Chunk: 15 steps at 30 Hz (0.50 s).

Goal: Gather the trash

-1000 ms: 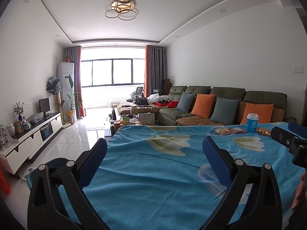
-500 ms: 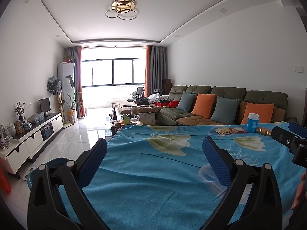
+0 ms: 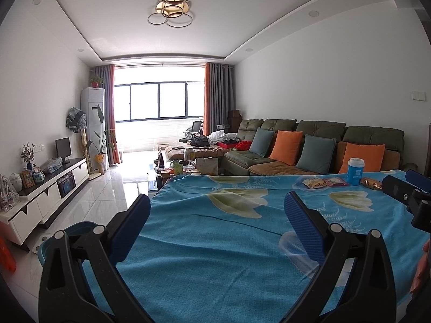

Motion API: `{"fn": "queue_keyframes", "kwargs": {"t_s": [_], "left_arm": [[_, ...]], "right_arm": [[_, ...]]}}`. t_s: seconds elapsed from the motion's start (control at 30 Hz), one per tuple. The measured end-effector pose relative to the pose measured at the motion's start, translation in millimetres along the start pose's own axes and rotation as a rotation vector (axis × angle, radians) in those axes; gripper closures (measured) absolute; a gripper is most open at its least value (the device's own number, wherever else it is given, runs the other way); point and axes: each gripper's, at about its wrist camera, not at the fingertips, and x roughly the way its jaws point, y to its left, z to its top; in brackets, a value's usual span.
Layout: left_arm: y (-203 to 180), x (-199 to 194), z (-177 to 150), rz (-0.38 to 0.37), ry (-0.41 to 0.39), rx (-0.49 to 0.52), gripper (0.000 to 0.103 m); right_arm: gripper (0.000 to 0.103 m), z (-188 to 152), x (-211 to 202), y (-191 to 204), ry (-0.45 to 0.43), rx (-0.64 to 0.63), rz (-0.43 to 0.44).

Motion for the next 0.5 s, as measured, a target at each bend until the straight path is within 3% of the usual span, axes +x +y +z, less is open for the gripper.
{"fn": "queue_keyframes", "kwargs": {"t_s": [0.5], "left_arm": [[0.9, 0.4, -0.2, -0.001, 0.001, 0.001, 0.005]], "right_arm": [[0.007, 0.2, -0.2, 2.9, -0.005, -0.004, 0.004]]}}
